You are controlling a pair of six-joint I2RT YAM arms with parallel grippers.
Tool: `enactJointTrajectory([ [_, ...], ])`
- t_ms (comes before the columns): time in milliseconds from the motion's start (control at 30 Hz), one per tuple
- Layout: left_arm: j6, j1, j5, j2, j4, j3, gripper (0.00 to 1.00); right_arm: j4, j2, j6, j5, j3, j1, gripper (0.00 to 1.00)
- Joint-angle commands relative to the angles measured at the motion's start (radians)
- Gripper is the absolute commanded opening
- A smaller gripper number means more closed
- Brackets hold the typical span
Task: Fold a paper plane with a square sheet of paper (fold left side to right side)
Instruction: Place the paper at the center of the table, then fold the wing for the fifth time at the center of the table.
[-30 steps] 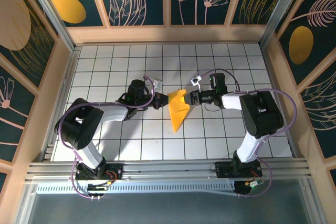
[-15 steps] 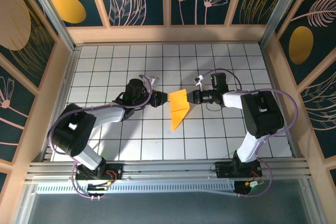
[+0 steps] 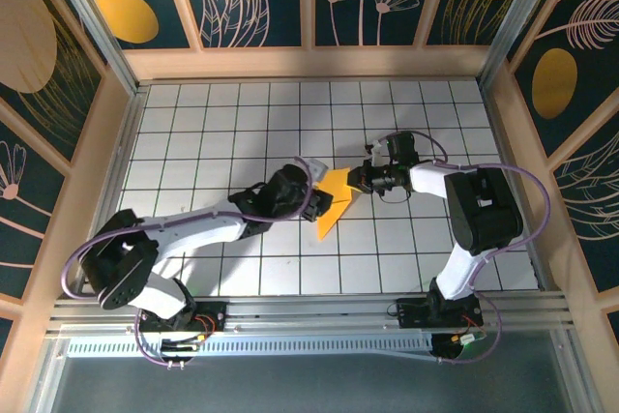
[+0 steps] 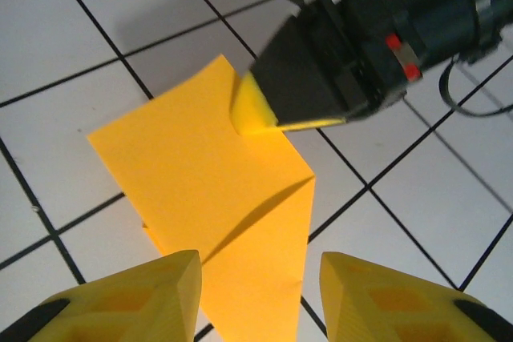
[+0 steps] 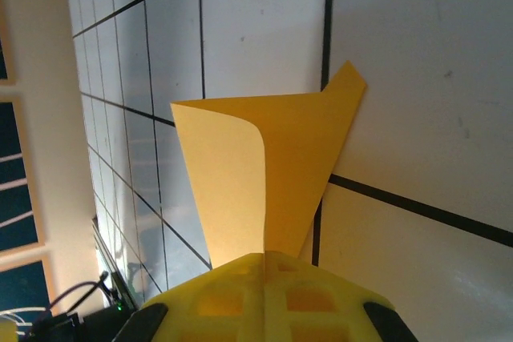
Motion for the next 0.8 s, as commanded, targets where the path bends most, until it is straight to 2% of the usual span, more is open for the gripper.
enactJointTrajectory([
  [0,0.020,-0.080,-0.179,0.086,-0.168,0.091,0.45,-0.035,-0.011,0.062,0.019,0.030,0.007,0.00],
  [133,0.008,-0.162,-0.273,0.219,-0.267,0.210,0.48,-0.041,-0.006,0.069,0.029,0.039,0.007,0.00],
  [333,-0.019,-0.221,-0.401,0.375,-0.398,0.340,0.52,-0.057,0.003,0.066,0.035,0.055,0.008,0.00],
  [500,-0.035,-0.228,-0.481,0.443,-0.458,0.389,0.55,-0.053,0.008,0.070,0.036,0.055,0.009,0.00],
  [767,-0.059,-0.228,-0.506,0.492,-0.453,0.399,0.54,-0.056,0.016,0.069,0.042,0.056,0.012,0.00],
])
